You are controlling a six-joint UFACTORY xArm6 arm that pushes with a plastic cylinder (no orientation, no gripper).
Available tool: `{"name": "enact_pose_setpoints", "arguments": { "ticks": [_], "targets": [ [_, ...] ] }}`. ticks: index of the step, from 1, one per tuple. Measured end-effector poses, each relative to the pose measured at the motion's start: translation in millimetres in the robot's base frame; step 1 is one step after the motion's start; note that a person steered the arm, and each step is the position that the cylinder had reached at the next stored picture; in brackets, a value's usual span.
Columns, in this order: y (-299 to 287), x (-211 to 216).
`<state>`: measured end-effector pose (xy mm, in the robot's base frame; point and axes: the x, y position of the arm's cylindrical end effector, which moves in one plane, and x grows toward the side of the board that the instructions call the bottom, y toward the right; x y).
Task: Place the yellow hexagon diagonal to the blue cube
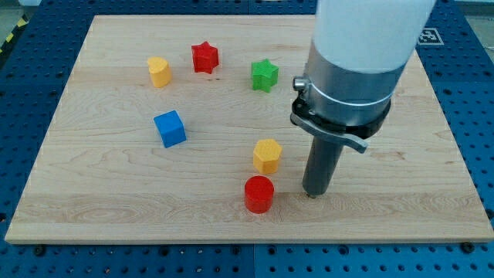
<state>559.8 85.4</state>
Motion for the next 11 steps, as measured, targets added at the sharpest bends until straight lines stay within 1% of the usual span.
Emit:
{"name": "enact_pose_setpoints", "arguments": {
  "ticks": [1, 3, 4, 6, 8, 9, 10, 11],
  "targets": [
    [-5, -8],
    [-38, -60],
    [-46, -61],
    [-50, -48],
    [-54, -46],
    [-68, -46],
    [-98, -46],
    [-115, -46]
  ]
}}
